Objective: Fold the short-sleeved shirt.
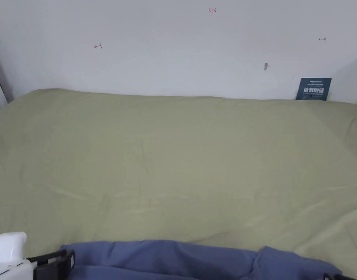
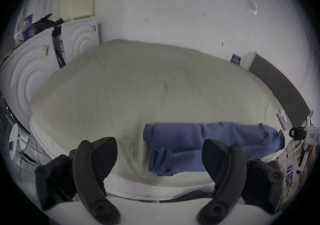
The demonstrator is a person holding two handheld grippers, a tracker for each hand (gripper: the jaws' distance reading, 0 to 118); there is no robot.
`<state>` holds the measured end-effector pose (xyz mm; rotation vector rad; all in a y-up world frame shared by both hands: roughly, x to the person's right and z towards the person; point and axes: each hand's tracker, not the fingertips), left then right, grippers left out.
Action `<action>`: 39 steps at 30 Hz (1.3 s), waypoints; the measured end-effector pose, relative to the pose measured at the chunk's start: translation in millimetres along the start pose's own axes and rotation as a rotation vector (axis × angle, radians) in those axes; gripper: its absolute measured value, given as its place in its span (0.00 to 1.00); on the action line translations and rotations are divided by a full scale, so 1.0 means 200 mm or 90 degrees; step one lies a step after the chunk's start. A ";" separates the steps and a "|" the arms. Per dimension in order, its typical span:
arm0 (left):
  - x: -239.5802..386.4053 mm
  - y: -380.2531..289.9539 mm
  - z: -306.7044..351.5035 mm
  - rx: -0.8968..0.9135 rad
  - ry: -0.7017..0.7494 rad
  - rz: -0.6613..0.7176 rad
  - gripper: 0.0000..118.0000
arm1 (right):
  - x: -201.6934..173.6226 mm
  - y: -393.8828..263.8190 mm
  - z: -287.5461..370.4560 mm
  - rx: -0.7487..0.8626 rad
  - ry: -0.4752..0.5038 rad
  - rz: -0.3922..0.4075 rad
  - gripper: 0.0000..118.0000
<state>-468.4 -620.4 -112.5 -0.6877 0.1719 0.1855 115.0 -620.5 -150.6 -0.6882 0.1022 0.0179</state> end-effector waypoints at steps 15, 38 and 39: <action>-0.20 0.07 -0.07 -0.077 -0.084 0.110 0.00 | -0.53 0.02 0.25 0.255 -0.097 0.022 0.00; -0.34 -0.01 -0.80 -0.403 -0.496 0.309 0.84 | -0.56 0.05 0.20 0.205 -0.121 0.000 0.00; -0.32 0.00 -0.80 -0.400 -0.488 0.311 0.66 | -0.56 0.05 0.20 0.205 -0.121 -0.003 0.00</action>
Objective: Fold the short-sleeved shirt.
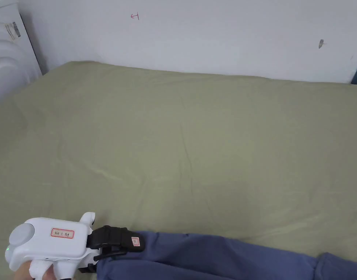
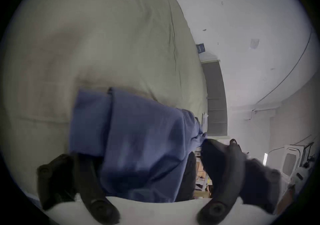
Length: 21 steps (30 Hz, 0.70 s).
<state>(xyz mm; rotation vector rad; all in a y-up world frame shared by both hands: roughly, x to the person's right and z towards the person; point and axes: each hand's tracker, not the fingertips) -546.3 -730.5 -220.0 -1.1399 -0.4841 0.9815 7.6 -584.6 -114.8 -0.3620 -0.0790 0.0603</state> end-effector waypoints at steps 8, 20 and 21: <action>0.01 -0.02 0.13 0.087 0.035 0.033 0.07 | 0.04 0.02 0.04 0.008 0.016 -0.011 0.00; 0.29 -0.13 0.48 0.165 0.156 0.000 0.07 | 0.14 0.05 0.06 0.032 0.029 -0.025 0.00; 0.37 -0.14 0.45 0.166 0.165 -0.013 0.07 | 0.15 0.05 0.06 0.032 0.028 -0.031 0.00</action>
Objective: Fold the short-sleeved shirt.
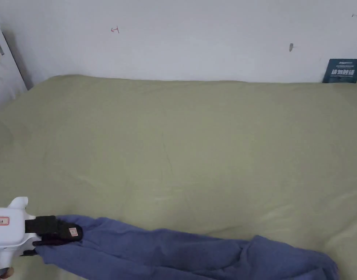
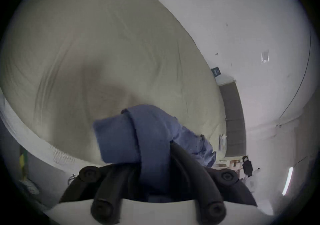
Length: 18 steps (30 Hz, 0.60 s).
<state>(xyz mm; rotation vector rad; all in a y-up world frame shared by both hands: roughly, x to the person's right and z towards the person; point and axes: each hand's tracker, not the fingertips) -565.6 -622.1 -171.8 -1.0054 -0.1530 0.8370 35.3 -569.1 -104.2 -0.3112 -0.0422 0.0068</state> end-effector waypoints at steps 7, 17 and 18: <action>0.66 -0.19 -0.20 -0.034 0.094 -0.192 0.07 | 0.05 -0.06 0.05 -0.012 0.001 -0.014 0.00; 1.00 -0.46 -1.00 -0.143 0.131 -0.322 0.80 | 0.20 -0.11 0.09 -0.028 -0.032 -0.048 0.00; 1.00 -0.48 -1.05 -0.146 0.121 -0.315 0.80 | 0.22 -0.11 0.09 -0.030 -0.036 -0.050 0.00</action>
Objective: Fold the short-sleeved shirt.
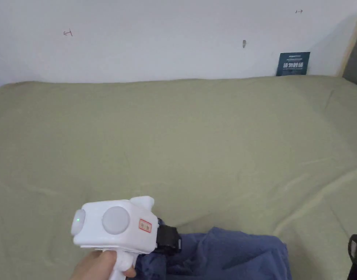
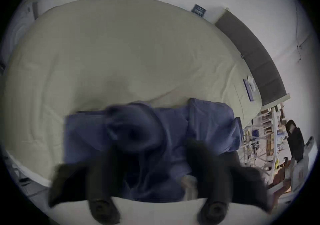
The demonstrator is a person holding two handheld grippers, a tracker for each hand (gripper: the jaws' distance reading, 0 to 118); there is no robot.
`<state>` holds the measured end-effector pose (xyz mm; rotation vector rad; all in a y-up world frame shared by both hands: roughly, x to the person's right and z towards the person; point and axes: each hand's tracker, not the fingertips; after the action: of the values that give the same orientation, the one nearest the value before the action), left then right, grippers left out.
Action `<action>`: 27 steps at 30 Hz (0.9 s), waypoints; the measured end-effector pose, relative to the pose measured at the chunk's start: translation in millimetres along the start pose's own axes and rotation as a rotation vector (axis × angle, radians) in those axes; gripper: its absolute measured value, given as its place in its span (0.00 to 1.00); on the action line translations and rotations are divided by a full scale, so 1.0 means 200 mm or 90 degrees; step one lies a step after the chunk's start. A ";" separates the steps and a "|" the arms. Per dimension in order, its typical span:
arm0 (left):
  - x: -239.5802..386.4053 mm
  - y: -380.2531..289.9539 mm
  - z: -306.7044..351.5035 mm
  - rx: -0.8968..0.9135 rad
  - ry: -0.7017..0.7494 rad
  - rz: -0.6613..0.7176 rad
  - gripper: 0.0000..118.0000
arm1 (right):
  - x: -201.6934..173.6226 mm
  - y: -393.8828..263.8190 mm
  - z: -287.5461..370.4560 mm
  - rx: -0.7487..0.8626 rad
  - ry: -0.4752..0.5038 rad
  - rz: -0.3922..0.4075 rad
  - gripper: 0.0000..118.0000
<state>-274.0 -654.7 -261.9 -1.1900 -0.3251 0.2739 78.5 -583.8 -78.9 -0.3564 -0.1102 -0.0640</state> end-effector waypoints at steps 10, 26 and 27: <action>-0.17 -0.04 0.34 0.095 -0.055 0.020 0.12 | 0.04 -0.01 -0.07 -0.015 -0.014 -0.022 0.00; -0.27 -0.14 -0.09 -0.001 -0.207 0.115 0.00 | -0.06 -0.04 -0.11 -0.057 0.005 -0.006 0.00; -0.30 -0.14 0.01 0.026 -0.205 0.092 0.00 | -0.06 -0.04 -0.12 -0.058 0.007 -0.005 0.00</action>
<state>-329.0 -684.7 -241.3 -1.1307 -0.5120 0.5994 67.6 -598.4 -99.4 -0.4458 -0.0982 -0.0796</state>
